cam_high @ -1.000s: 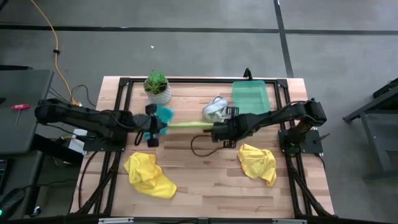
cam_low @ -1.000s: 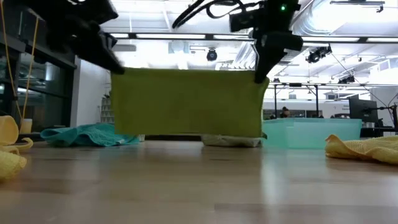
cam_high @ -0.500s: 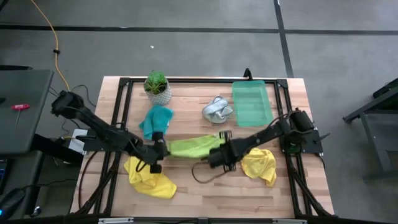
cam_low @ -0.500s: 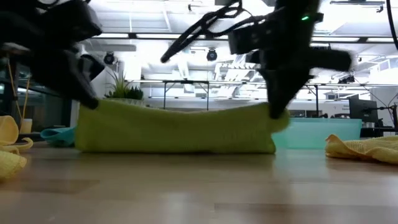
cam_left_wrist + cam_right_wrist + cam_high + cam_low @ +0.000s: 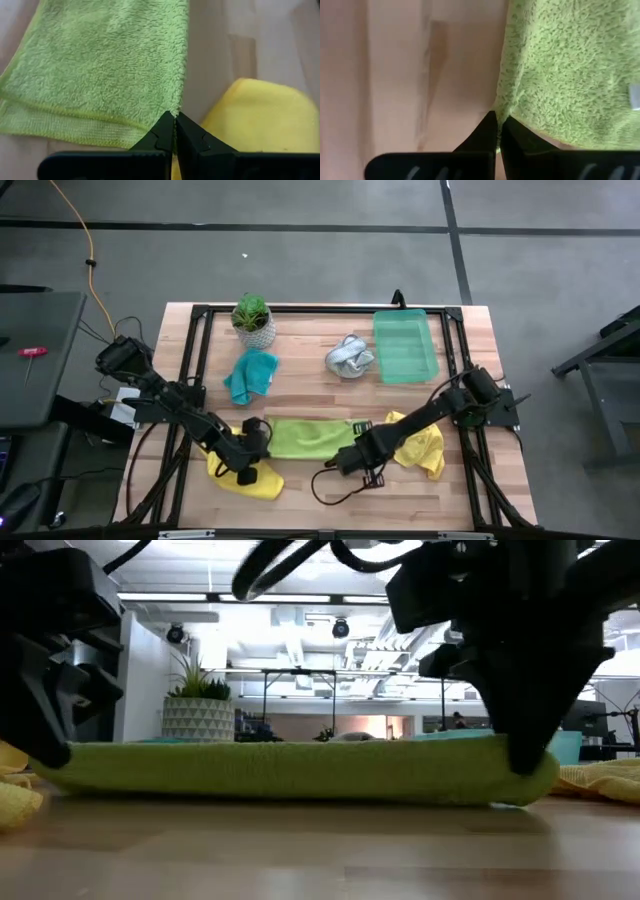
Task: Fold microfiber towels
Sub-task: Fold the green microfiber cloth
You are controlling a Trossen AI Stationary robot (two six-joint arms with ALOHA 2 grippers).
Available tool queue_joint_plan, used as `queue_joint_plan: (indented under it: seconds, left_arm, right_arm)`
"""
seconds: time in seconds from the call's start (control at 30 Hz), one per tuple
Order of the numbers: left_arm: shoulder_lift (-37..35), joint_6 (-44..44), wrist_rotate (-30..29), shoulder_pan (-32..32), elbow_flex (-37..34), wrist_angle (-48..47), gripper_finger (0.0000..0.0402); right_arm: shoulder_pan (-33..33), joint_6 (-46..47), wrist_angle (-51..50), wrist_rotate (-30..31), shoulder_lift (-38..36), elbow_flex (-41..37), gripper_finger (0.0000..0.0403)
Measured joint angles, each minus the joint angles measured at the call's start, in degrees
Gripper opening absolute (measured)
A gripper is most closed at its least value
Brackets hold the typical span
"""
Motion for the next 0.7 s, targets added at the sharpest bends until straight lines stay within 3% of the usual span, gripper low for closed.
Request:
queue_joint_plan:
  seconds: [0.23,0.37,0.53,0.7]
  left_arm:
    - [-2.9,-1.1,-0.9,3.0,-0.1,-1.0,0.0]
    - [-3.1,-4.1,1.8,5.6,-0.1,-1.1,0.0]
    - [-3.1,-6.5,7.3,8.0,-0.1,-1.1,0.0]
    - [-3.2,-7.2,5.1,9.3,-0.1,-1.7,0.0]
  right_arm:
    - [-3.9,-1.4,-0.2,-5.1,-0.3,0.0,0.0]
    - [-7.2,-2.1,-0.2,-7.0,-1.2,-0.1,0.0]
    - [-10.8,-2.4,-1.8,-7.3,-3.7,0.0,0.0]
    - [-14.0,-1.8,-5.0,-5.7,-4.3,0.0,0.0]
